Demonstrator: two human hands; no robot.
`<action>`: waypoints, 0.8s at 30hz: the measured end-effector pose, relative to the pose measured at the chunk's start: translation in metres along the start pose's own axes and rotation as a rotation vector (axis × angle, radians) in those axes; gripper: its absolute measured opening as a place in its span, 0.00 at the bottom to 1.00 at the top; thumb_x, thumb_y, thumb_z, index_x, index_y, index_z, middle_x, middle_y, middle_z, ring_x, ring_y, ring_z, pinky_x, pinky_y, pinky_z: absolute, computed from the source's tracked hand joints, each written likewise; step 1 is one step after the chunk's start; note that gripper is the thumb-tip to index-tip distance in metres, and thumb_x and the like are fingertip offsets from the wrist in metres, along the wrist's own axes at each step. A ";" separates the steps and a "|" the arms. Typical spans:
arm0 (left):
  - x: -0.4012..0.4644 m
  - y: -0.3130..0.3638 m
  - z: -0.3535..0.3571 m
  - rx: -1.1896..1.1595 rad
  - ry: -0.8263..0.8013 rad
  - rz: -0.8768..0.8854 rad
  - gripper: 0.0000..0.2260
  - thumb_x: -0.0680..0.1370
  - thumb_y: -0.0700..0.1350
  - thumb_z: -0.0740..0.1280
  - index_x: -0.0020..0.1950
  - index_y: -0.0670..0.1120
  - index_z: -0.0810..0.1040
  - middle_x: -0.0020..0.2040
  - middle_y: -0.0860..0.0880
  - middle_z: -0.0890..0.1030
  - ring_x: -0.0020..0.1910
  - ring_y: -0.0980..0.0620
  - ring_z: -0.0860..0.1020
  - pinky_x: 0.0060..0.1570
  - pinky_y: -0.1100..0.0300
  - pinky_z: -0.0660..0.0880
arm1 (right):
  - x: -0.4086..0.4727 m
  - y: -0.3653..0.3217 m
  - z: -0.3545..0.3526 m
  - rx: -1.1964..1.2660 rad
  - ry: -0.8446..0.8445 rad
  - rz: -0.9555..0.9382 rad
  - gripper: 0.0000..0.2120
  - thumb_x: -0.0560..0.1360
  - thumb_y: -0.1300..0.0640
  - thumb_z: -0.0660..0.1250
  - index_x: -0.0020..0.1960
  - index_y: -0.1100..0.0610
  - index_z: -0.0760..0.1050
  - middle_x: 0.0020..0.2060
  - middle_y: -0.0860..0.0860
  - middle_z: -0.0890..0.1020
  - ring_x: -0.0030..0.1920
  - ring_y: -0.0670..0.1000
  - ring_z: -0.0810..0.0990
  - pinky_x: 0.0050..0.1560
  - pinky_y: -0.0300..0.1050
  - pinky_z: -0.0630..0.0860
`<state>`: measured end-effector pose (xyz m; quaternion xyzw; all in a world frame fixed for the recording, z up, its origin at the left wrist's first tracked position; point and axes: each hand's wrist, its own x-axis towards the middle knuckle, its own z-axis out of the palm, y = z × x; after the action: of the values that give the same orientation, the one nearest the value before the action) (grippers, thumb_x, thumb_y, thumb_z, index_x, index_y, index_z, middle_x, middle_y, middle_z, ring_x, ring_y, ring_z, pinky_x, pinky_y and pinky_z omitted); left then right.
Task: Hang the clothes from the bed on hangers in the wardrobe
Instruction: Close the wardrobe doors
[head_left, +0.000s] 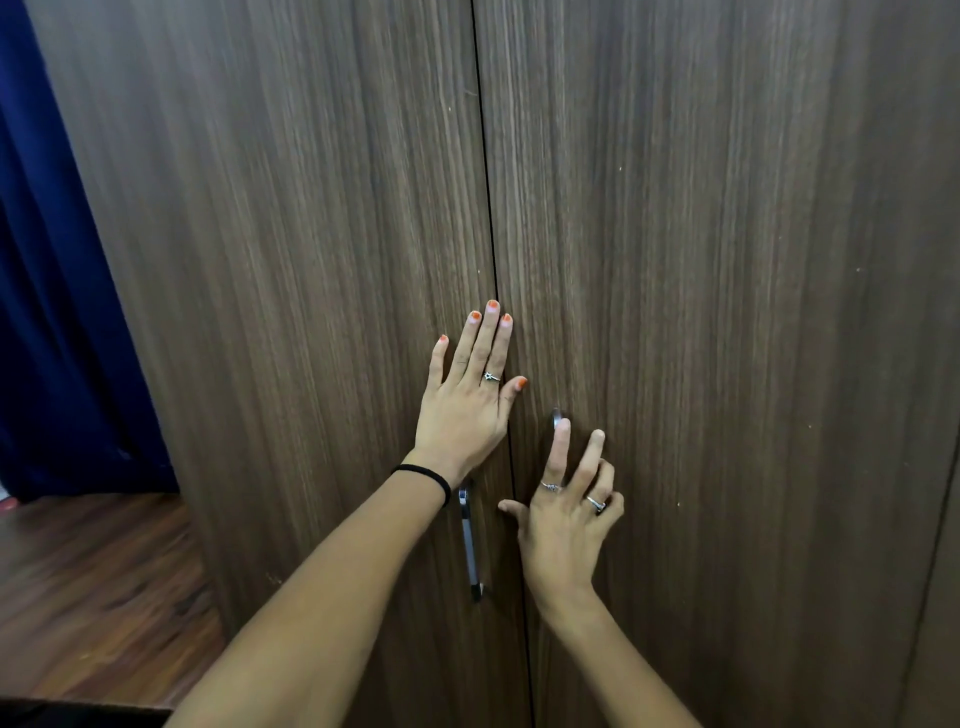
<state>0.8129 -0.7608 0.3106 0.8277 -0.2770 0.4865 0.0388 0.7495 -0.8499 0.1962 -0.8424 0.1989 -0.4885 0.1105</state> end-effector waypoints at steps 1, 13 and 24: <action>0.000 0.000 -0.001 0.002 -0.008 -0.001 0.27 0.83 0.55 0.44 0.79 0.47 0.42 0.79 0.50 0.41 0.77 0.53 0.40 0.75 0.52 0.39 | 0.000 0.001 0.000 -0.003 -0.006 -0.003 0.66 0.55 0.38 0.79 0.78 0.55 0.43 0.71 0.67 0.61 0.63 0.64 0.66 0.54 0.65 0.72; -0.004 0.016 -0.042 0.018 -0.212 -0.069 0.29 0.83 0.54 0.49 0.78 0.46 0.37 0.78 0.50 0.35 0.78 0.51 0.40 0.75 0.49 0.47 | -0.003 -0.005 -0.026 0.059 -0.168 0.031 0.63 0.57 0.39 0.80 0.78 0.56 0.46 0.74 0.66 0.60 0.66 0.65 0.66 0.51 0.66 0.75; -0.118 0.011 -0.052 -0.047 -0.306 -0.456 0.30 0.80 0.59 0.39 0.79 0.46 0.44 0.79 0.50 0.43 0.78 0.52 0.46 0.74 0.52 0.49 | -0.022 -0.012 -0.058 0.382 0.014 -0.188 0.31 0.70 0.61 0.68 0.71 0.55 0.61 0.73 0.57 0.58 0.68 0.59 0.65 0.65 0.59 0.63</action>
<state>0.7224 -0.7030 0.2377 0.9314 -0.0974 0.3279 0.1243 0.6922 -0.8286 0.2129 -0.8177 0.0242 -0.5312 0.2207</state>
